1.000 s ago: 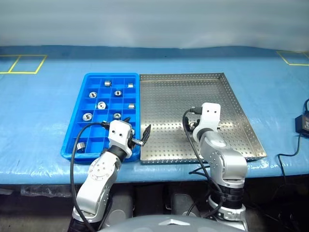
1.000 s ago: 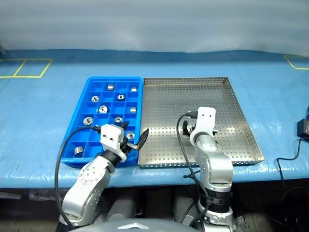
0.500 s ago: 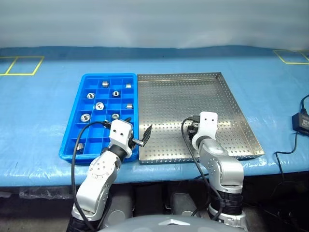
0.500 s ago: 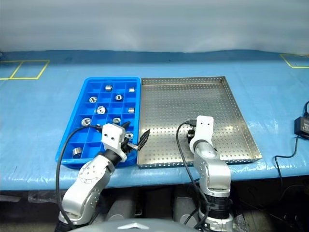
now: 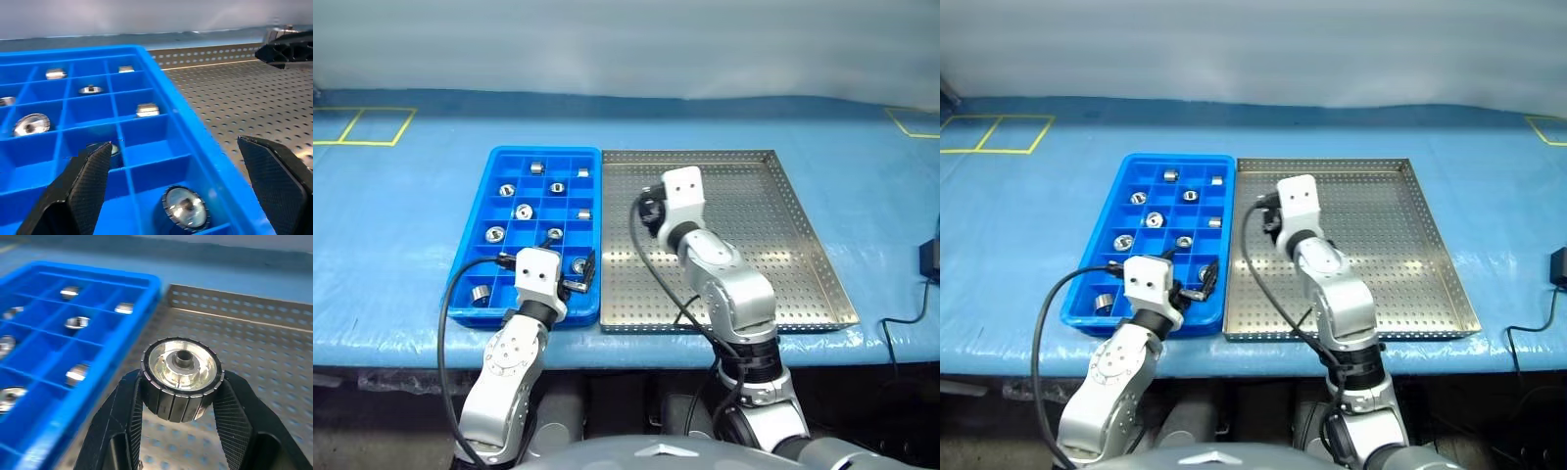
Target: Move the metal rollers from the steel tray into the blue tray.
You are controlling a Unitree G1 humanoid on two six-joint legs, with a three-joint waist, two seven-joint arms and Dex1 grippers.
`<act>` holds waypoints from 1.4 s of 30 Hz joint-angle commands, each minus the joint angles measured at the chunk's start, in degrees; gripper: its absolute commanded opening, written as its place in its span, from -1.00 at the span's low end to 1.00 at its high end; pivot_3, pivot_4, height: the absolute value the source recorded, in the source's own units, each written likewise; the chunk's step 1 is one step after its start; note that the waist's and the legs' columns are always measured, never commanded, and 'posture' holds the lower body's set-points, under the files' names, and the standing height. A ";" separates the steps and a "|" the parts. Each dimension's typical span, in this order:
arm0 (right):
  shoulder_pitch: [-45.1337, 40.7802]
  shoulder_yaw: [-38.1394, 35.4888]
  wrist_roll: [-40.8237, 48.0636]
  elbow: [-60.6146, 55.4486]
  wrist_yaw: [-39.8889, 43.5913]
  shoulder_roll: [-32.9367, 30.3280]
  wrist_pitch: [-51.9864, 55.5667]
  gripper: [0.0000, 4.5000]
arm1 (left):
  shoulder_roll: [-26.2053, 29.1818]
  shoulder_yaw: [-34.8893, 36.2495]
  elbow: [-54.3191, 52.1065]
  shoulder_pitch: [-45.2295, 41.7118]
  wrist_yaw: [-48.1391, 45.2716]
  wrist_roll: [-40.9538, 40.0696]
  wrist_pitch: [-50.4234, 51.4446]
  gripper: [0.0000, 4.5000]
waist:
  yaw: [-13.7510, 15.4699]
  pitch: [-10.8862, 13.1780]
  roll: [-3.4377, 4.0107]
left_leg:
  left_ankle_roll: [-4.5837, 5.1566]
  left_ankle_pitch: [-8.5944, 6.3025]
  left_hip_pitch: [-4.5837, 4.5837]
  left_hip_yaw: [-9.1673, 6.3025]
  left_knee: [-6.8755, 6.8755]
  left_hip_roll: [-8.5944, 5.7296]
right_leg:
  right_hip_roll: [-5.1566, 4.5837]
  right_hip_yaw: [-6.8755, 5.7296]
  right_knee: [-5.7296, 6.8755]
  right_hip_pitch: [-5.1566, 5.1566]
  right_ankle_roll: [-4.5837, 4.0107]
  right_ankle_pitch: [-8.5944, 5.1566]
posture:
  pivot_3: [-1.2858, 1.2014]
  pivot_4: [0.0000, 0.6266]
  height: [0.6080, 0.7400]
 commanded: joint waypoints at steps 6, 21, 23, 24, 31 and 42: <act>-5.27 8.93 2.49 6.89 9.16 3.20 -6.37 -0.24 | -1.84 2.66 -7.85 7.34 4.97 3.26 -3.13 1.00 | 4.06 0.04 -0.06 | -0.03 -0.01 -0.04 0.00 0.04 -0.01 | -0.08 -0.05 -0.06 -0.01 -0.08 -0.06 | 0.43 -0.52 1.00; -7.53 11.26 2.16 19.77 14.93 6.27 -13.04 -0.24 | -3.66 3.73 -11.44 14.48 6.88 4.78 -4.90 1.00 | 15.75 0.03 -0.10 | -0.66 -0.39 -0.22 -0.12 -0.02 0.30 | -0.12 -0.94 -0.72 -0.22 -0.14 -0.11 | 0.50 -0.52 1.00; -7.75 10.44 2.07 20.18 14.84 5.81 -13.22 -0.24 | -3.60 3.45 -11.25 14.24 6.45 4.48 -4.96 1.00 | 17.41 0.02 -0.11 | -0.64 -0.39 -0.27 -0.14 -0.02 0.32 | -0.11 -1.04 -0.75 -0.22 -0.14 -0.10 | 0.50 -0.52 1.00; -7.75 10.15 1.96 20.13 14.81 5.53 -13.21 -0.24 | -3.54 3.28 -11.16 14.14 6.18 4.36 -5.00 1.00 | 18.24 0.02 -0.11 | -0.62 -0.39 -0.31 -0.13 -0.01 0.34 | -0.11 -1.15 -0.77 -0.22 -0.15 -0.11 | 0.50 -0.52 1.00; -6.62 8.42 2.05 16.66 14.88 2.70 -11.26 -0.24 | -3.35 2.67 -10.37 12.88 5.03 3.92 -4.62 1.00 | 21.81 -0.03 -0.11 | -0.81 -0.51 -0.58 -0.20 0.05 0.38 | 0.13 -1.56 -0.78 -0.19 -0.23 -0.16 | 0.45 -0.52 1.00; -4.34 6.47 2.80 9.95 14.51 -1.10 -6.67 -0.24 | -3.12 1.87 -8.88 10.43 3.25 3.33 -3.57 1.00 | 22.45 -0.06 -0.08 | -1.07 -0.66 -0.62 -0.38 0.14 0.55 | 0.47 -1.66 -0.75 -0.15 -0.29 -0.19 | 0.40 -0.52 1.00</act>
